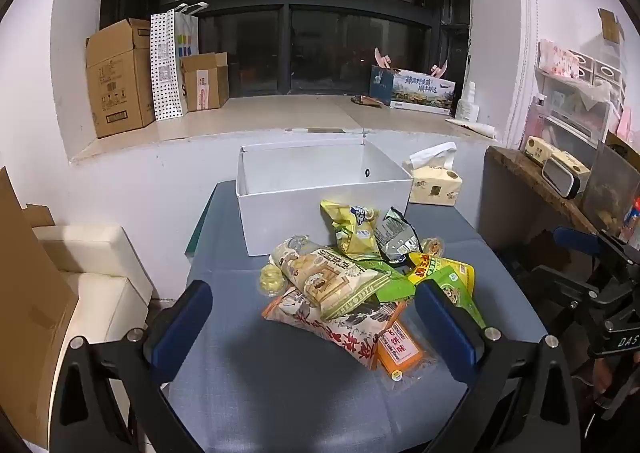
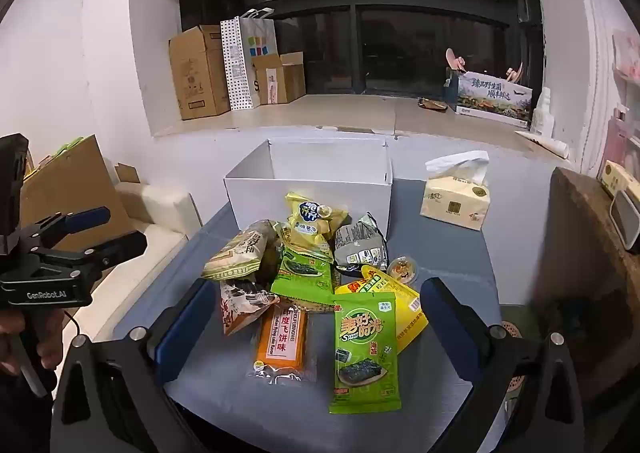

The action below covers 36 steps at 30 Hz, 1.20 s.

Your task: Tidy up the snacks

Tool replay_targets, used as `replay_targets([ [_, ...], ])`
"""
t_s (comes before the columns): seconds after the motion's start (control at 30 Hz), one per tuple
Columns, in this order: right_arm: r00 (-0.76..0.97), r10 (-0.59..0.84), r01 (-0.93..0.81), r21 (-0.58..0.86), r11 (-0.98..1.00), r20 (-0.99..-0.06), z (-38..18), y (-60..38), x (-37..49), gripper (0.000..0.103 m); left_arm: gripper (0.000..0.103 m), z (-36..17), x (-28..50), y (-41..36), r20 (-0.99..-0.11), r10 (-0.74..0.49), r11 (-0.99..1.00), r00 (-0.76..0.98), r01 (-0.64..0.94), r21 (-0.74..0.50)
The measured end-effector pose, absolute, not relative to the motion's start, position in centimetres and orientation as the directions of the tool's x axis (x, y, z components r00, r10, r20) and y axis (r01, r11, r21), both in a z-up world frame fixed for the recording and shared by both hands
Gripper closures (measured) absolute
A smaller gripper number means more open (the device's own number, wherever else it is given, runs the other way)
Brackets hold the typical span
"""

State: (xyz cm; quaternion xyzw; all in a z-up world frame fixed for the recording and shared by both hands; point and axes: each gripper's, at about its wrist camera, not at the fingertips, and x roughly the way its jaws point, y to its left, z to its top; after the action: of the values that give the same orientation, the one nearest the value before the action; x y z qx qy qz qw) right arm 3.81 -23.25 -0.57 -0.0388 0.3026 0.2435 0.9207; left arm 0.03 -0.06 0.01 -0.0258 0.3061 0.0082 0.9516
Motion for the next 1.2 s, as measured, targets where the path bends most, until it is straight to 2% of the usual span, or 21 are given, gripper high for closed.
replay_targets([
  [1.2, 0.709, 0.431, -0.467, 0.086, 0.880, -0.559, 0.1, -23.7, 3.3, 0.000, 0.000, 0.1, -0.1, -0.4, -0.591, -0.010, 0.999, 0.807, -0.021, -0.045],
])
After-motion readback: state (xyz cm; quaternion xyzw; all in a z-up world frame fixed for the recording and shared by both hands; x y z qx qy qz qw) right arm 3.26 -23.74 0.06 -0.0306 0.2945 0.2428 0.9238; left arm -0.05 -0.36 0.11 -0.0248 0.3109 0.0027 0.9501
